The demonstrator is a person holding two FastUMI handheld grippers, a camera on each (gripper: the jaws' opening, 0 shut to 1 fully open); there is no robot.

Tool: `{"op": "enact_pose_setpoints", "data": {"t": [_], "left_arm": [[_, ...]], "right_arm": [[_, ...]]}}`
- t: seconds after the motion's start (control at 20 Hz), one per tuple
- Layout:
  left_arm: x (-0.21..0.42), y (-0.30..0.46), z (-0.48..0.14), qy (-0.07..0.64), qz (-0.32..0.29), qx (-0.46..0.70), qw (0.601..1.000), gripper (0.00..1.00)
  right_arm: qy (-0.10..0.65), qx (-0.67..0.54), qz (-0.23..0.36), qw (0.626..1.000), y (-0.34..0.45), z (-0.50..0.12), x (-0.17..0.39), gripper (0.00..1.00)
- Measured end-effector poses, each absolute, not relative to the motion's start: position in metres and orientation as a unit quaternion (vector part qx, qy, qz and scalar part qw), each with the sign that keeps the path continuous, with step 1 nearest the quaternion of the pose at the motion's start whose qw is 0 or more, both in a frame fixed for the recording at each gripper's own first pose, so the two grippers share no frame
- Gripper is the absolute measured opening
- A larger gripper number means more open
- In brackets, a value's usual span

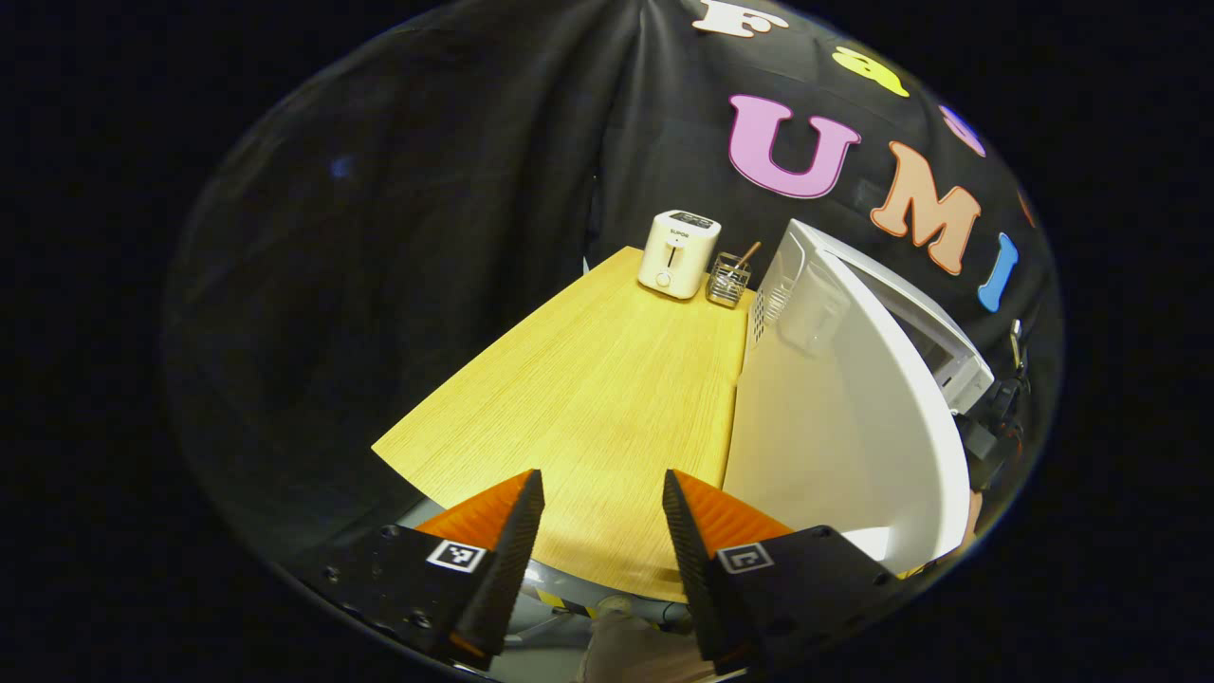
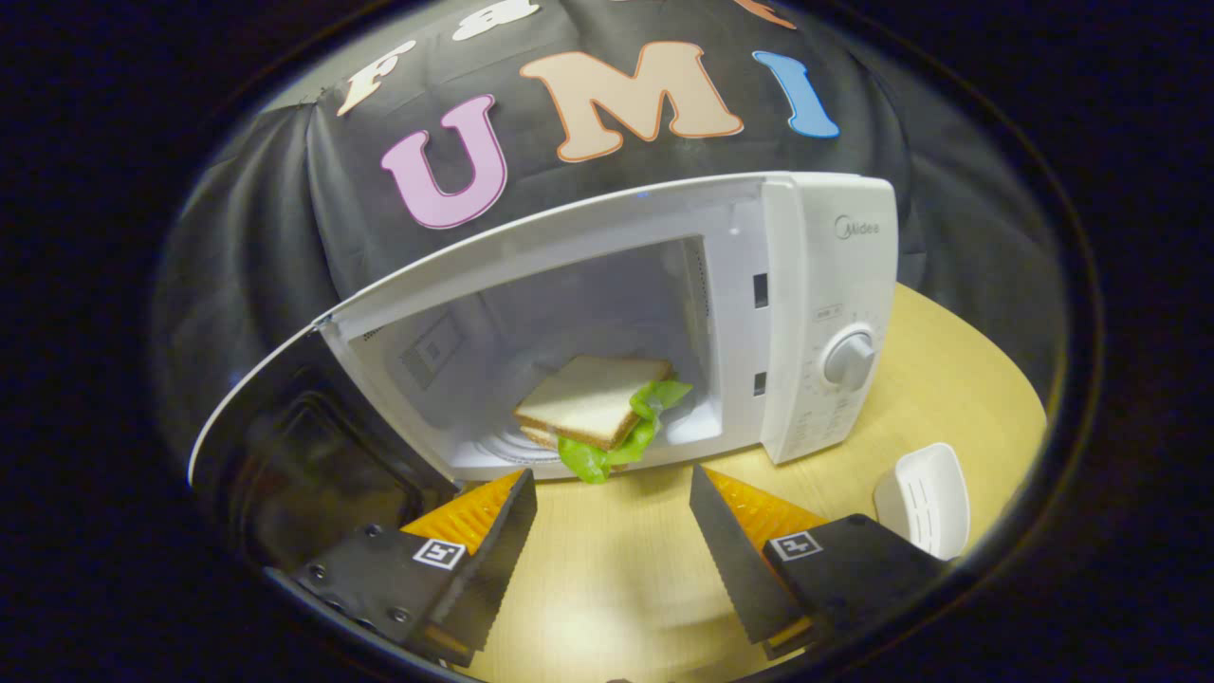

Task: Open the microwave oven with the left hand, put the food in, and close the microwave oven.

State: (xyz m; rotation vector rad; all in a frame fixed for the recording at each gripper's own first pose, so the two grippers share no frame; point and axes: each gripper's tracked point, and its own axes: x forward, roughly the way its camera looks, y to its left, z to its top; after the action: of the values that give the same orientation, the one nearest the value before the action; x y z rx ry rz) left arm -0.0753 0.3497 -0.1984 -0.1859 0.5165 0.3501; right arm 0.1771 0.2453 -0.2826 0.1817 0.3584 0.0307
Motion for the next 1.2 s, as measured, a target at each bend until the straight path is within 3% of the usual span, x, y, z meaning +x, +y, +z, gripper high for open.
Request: {"op": "enact_pose_setpoints", "data": {"t": [0.1, 0.25, 0.55, 0.6, 0.65, 1.2], "left_arm": [[-0.074, 0.343, -0.200, 0.256, 0.161, -0.091, 0.949, 0.48], [-0.076, 0.346, -0.205, 0.262, 0.170, -0.072, 0.947, 0.00], [-0.076, 0.327, -0.200, 0.257, 0.147, -0.034, 0.955, 0.01], [-0.076, 0.324, -0.199, 0.256, 0.143, -0.028, 0.956, 0.01], [-0.075, 0.320, -0.199, 0.257, 0.137, -0.028, 0.956, 0.01], [-0.069, 0.260, -0.194, 0.249, 0.088, -0.010, 0.964, 0.01]], "right_arm": [[0.176, 0.088, 0.016, 0.980, 0.239, -0.274, 0.165, 0.92], [0.175, 0.091, 0.016, 0.980, 0.227, -0.262, 0.147, 0.92], [0.164, 0.086, 0.000, 0.983, 0.193, -0.234, 0.114, 0.92], [0.162, 0.088, -0.003, 0.983, 0.188, -0.231, 0.109, 1.00], [0.161, 0.089, -0.006, 0.983, 0.183, -0.229, 0.105, 0.92], [0.177, 0.103, -0.055, 0.977, 0.112, -0.231, 0.052, 0.92]]}}
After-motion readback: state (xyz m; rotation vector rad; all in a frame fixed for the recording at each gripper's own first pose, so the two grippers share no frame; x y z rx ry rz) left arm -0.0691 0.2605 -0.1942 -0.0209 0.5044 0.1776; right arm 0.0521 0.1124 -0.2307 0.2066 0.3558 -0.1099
